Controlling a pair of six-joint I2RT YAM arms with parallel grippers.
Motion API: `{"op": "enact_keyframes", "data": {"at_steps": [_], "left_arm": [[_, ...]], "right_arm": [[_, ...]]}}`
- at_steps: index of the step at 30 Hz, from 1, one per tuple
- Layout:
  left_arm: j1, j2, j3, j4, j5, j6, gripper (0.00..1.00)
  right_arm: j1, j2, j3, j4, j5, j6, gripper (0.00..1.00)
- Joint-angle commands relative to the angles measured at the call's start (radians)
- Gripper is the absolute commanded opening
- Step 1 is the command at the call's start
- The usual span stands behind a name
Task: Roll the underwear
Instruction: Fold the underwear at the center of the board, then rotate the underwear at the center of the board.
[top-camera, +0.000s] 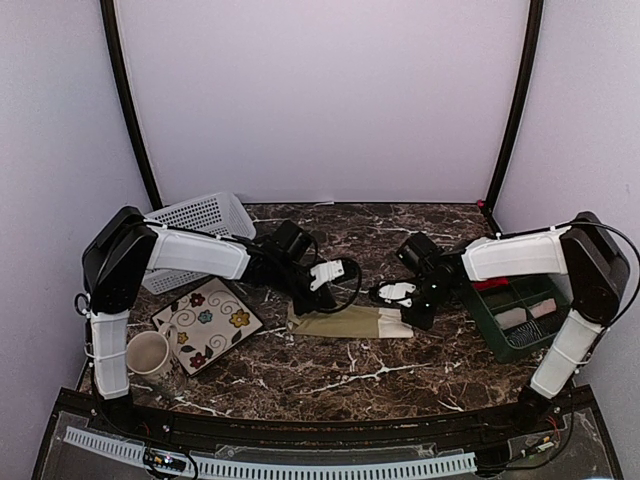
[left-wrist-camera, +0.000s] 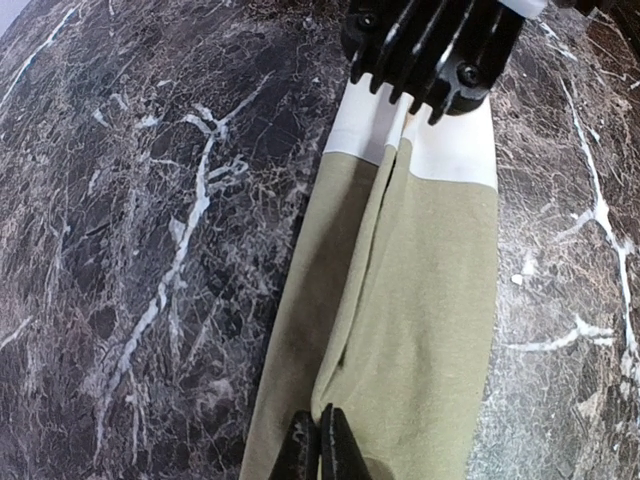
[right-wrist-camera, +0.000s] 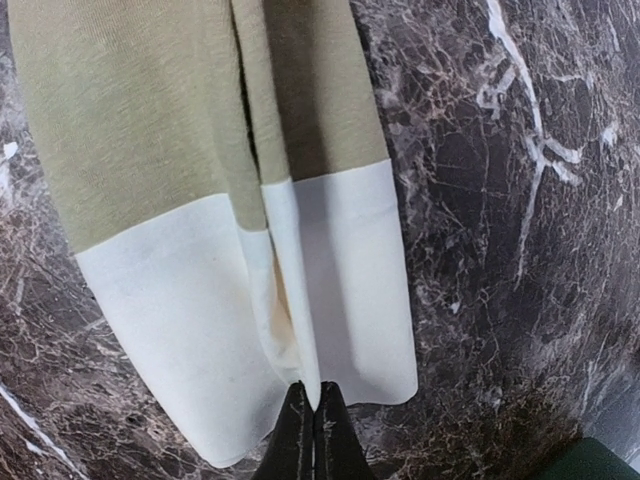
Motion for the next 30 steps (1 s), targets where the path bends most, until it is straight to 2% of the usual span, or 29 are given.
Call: {"op": "enact_keyframes", "data": {"at_steps": [1, 3, 5, 9, 13, 16, 21, 26, 30], "left_arm": [[0.01, 0.016, 0.044, -0.009, -0.018, 0.008, 0.0], [0.011, 0.027, 0.054, -0.013, -0.026, 0.006, 0.0], [0.01, 0.033, 0.061, -0.006, -0.054, -0.001, 0.03], [0.012, 0.03, 0.077, -0.009, -0.135, -0.033, 0.24], [0.024, -0.009, 0.072, -0.017, -0.172, -0.078, 0.37], [0.04, -0.066, 0.053, -0.016, -0.212, -0.119, 0.45], [0.059, -0.153, 0.018, -0.075, -0.25, -0.137, 0.49], [0.059, -0.234, -0.061, -0.139, -0.177, -0.171, 0.49], [0.059, -0.283, -0.12, -0.192, -0.097, -0.229, 0.49]], "right_arm": [[-0.012, 0.019, 0.03, -0.013, 0.036, 0.008, 0.0], [-0.013, 0.024, 0.034, -0.013, 0.05, 0.014, 0.0], [-0.013, 0.028, 0.041, -0.017, 0.061, 0.019, 0.06], [-0.013, 0.031, 0.058, -0.03, 0.101, 0.038, 0.28], [-0.026, 0.014, 0.099, -0.039, 0.145, 0.088, 0.38], [-0.039, -0.005, 0.128, -0.051, 0.169, 0.134, 0.41], [-0.061, -0.02, 0.17, -0.082, 0.108, 0.211, 0.44], [-0.084, 0.036, 0.257, -0.164, -0.127, 0.285, 0.47], [-0.097, 0.105, 0.312, -0.202, -0.252, 0.352, 0.48]]}}
